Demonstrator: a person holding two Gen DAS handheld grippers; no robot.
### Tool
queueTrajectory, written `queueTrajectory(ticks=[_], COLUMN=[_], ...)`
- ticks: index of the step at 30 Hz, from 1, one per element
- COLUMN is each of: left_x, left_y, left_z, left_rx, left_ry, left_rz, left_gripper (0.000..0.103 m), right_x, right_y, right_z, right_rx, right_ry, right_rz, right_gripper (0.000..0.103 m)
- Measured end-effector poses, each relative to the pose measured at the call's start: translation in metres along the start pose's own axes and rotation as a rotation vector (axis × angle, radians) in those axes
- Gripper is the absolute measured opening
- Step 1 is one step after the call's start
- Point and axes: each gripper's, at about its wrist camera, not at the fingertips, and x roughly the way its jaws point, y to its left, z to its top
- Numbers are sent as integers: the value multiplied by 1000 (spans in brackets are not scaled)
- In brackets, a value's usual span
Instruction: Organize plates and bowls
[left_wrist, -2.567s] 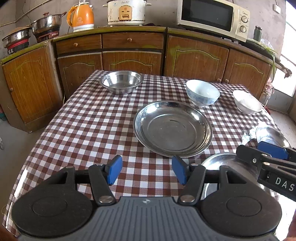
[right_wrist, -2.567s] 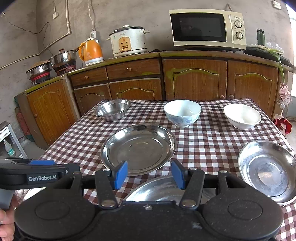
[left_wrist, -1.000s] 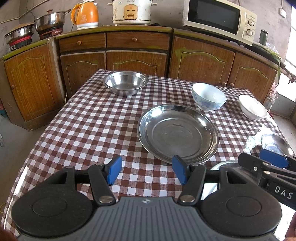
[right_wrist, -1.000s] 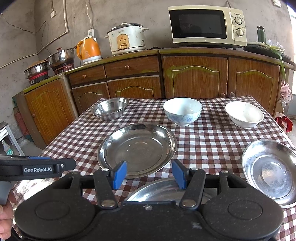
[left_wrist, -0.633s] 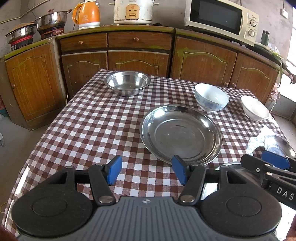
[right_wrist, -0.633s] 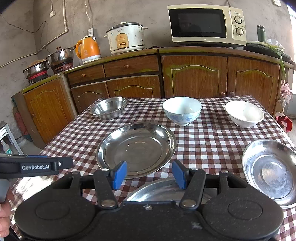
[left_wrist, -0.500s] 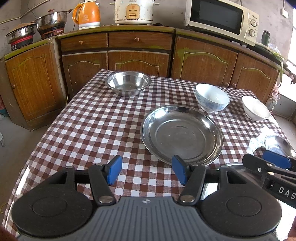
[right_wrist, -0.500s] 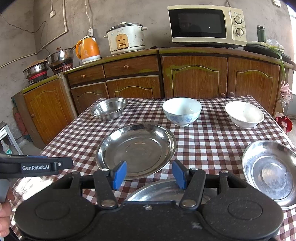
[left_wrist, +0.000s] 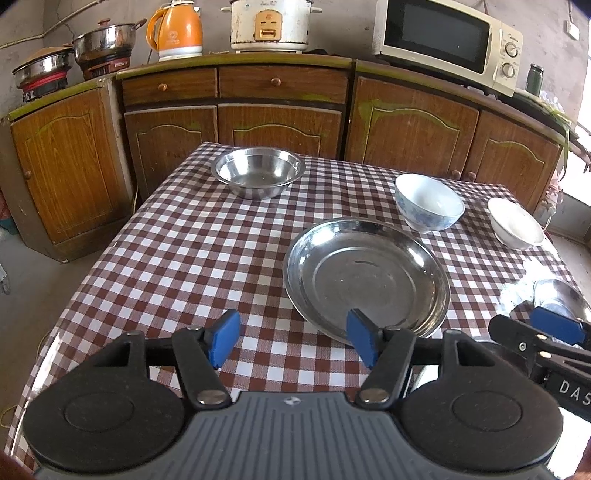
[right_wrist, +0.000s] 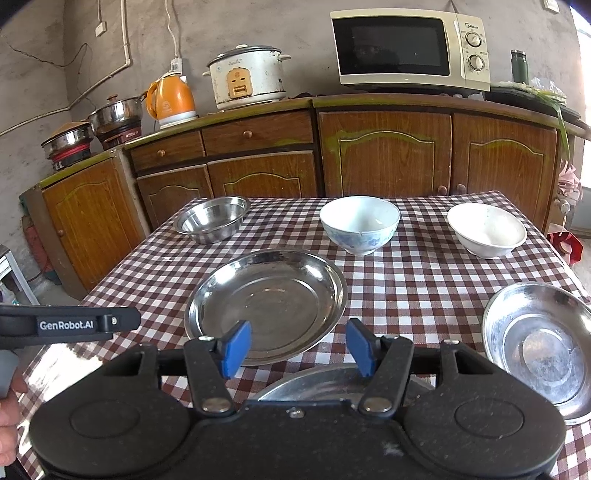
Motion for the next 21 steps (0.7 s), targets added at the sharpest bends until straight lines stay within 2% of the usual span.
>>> queueTrajectory(ticks=[21], left_x=[22], left_y=[9], left_z=[11], left_rx=[-14], left_ry=[18], left_rz=[21], left_gripper=[67], right_x=[22], right_y=[-2], right_z=[7], right_rx=[2], right_ry=[14], right_rz=[-2], right_gripper=[72])
